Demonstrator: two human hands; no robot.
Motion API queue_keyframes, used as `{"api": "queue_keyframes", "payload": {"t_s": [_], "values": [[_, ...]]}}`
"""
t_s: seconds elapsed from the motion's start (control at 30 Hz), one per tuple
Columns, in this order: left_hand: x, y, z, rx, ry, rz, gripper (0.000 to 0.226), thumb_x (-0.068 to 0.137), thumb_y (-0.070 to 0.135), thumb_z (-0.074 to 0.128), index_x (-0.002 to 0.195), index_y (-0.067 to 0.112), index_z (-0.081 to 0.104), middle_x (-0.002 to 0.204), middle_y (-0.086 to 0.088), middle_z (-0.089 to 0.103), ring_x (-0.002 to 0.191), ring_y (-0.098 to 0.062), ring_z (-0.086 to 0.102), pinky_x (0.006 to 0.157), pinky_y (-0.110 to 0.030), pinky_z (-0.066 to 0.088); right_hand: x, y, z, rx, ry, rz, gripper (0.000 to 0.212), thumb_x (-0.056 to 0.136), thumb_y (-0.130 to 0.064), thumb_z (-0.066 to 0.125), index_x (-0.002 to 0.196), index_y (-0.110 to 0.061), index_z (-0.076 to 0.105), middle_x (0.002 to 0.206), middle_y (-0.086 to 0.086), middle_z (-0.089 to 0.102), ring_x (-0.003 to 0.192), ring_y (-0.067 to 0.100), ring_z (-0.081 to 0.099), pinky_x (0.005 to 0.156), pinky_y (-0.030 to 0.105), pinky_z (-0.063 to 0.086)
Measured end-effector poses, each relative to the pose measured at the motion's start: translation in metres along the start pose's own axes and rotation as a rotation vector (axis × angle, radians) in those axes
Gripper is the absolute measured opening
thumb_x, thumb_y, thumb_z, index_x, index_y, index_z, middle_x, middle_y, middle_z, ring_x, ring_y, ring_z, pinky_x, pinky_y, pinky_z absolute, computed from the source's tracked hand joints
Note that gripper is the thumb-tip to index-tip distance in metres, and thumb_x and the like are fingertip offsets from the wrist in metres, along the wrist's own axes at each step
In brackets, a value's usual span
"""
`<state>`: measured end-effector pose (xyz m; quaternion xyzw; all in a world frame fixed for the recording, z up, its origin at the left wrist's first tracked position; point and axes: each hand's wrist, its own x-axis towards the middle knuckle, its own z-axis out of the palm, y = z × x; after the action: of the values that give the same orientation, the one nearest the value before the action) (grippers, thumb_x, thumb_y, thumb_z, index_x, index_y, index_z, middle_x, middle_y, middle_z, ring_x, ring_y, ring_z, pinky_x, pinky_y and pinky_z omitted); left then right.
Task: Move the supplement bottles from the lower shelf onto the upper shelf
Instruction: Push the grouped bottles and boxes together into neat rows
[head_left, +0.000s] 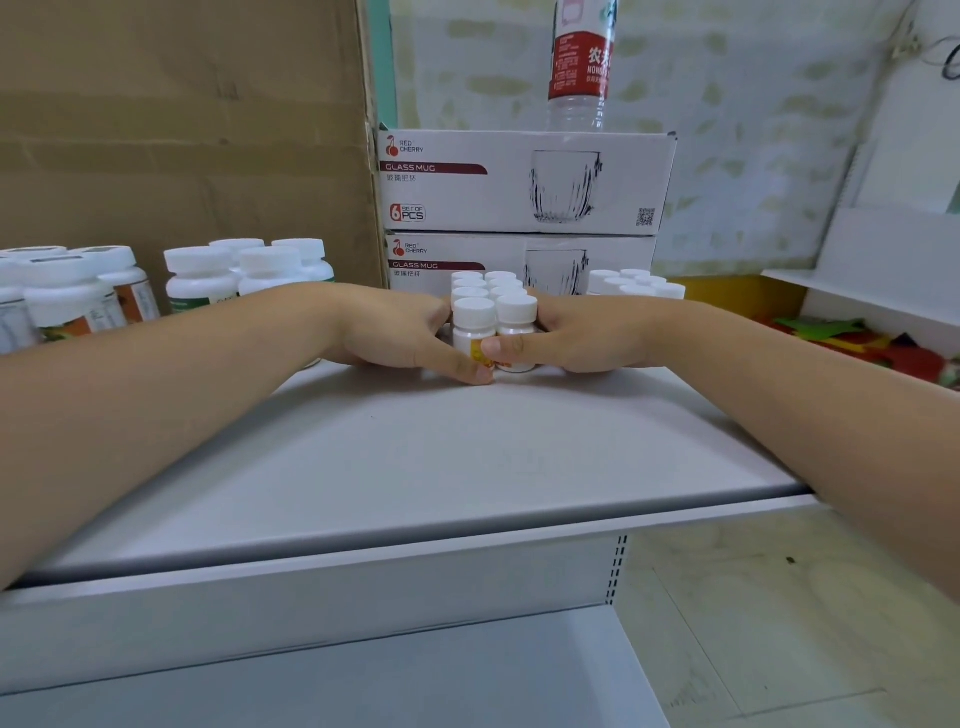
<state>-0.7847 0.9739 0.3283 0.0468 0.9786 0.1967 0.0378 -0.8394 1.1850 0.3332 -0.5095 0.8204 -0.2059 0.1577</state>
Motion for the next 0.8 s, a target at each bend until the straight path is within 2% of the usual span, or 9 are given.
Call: {"api": "queue_keyframes", "payload": {"t_s": [0.13, 0.2, 0.27, 0.3, 0.37, 0.47, 0.57, 0.67, 0.8], "values": [[-0.008, 0.010, -0.002, -0.106, -0.109, 0.041, 0.062, 0.086, 0.041, 0.071, 0.141, 0.038, 0.043, 0.131, 0.021, 0.058, 0.120, 0.003, 0.053, 0.101, -0.017, 0.038, 0.004, -0.002, -0.006, 0.003, 0.048, 0.054, 0.021, 0.100, -0.039, 0.044, 0.121, -0.040, 0.049, 0.115, -0.033, 0.051, 0.095, -0.023, 0.049, 0.089, -0.002, 0.034], [-0.014, 0.012, -0.005, -0.124, -0.076, 0.037, 0.057, 0.084, 0.042, 0.072, 0.136, 0.040, 0.047, 0.129, 0.024, 0.059, 0.118, 0.005, 0.054, 0.098, -0.016, 0.038, 0.003, -0.002, -0.009, 0.036, 0.094, 0.073, 0.020, 0.097, -0.050, 0.045, 0.112, -0.039, 0.054, 0.114, -0.028, 0.056, 0.100, -0.023, 0.051, 0.088, 0.002, 0.037], [-0.020, 0.014, -0.010, -0.065, -0.004, 0.021, 0.056, 0.073, 0.059, 0.076, 0.120, 0.038, 0.054, 0.123, 0.019, 0.062, 0.115, -0.003, 0.056, 0.100, -0.023, 0.040, -0.002, -0.008, -0.013, 0.038, 0.135, 0.149, 0.074, 0.078, -0.082, 0.042, 0.133, -0.034, 0.047, 0.137, -0.018, 0.050, 0.129, -0.005, 0.043, 0.104, 0.018, 0.035], [-0.024, 0.016, -0.016, -0.018, 0.050, 0.001, 0.060, 0.065, 0.069, 0.076, 0.111, 0.037, 0.054, 0.116, 0.016, 0.061, 0.108, -0.005, 0.057, 0.097, -0.026, 0.042, -0.005, -0.010, -0.017, 0.012, 0.163, 0.211, 0.096, 0.070, -0.090, 0.037, 0.146, -0.032, 0.036, 0.151, -0.016, 0.036, 0.141, 0.008, 0.033, 0.111, 0.029, 0.030], [-0.039, 0.029, -0.030, 0.008, 0.121, -0.013, 0.066, 0.061, 0.072, 0.075, 0.111, 0.035, 0.053, 0.109, 0.018, 0.055, 0.100, -0.001, 0.052, 0.098, -0.024, 0.040, -0.008, -0.020, -0.024, 0.009, 0.277, 0.207, 0.089, 0.083, -0.081, 0.030, 0.154, -0.029, 0.019, 0.160, -0.014, 0.017, 0.147, 0.014, 0.019, 0.111, 0.031, 0.024], [-0.071, 0.045, -0.053, -0.001, 0.143, 0.008, 0.088, 0.058, 0.069, 0.077, 0.129, 0.026, 0.047, 0.129, 0.018, 0.052, 0.120, -0.001, 0.046, 0.109, -0.030, 0.030, -0.009, -0.039, -0.033, 0.003, 0.407, 0.127, 0.077, 0.092, -0.070, 0.028, 0.155, -0.027, 0.018, 0.162, -0.009, 0.017, 0.146, 0.016, 0.021, 0.113, 0.033, 0.018], [-0.107, 0.040, -0.073, -0.140, 0.238, -0.025, 0.090, 0.063, 0.045, 0.083, 0.141, 0.028, 0.042, 0.136, 0.031, 0.052, 0.125, 0.012, 0.046, 0.111, -0.017, 0.032, 0.002, -0.070, -0.030, 0.051, 0.456, 0.043, 0.068, 0.095, -0.064, 0.029, 0.152, -0.027, 0.026, 0.159, -0.006, 0.027, 0.142, 0.018, 0.031, 0.116, 0.037, 0.021], [-0.132, 0.013, -0.085, -0.149, 0.410, -0.101, 0.125, 0.050, 0.050, 0.079, 0.155, 0.021, 0.017, 0.156, 0.013, 0.033, 0.141, -0.004, 0.033, 0.119, -0.032, 0.021, 0.024, -0.097, -0.021, 0.219, 0.412, -0.052, 0.067, 0.097, -0.060, 0.031, 0.153, -0.025, 0.021, 0.161, -0.003, 0.021, 0.146, 0.017, 0.023, 0.119, 0.045, 0.021], [-0.142, -0.026, -0.081, -0.199, 0.451, -0.166, 0.135, 0.049, 0.058, 0.086, 0.156, 0.023, 0.011, 0.161, 0.008, 0.022, 0.146, -0.012, 0.026, 0.117, -0.033, 0.021, 0.067, -0.121, 0.005, 0.369, 0.383, -0.019, 0.087, 0.085, -0.073, 0.042, 0.154, -0.025, 0.018, 0.162, -0.003, 0.016, 0.147, 0.018, 0.020, 0.118, 0.048, 0.021]]}}
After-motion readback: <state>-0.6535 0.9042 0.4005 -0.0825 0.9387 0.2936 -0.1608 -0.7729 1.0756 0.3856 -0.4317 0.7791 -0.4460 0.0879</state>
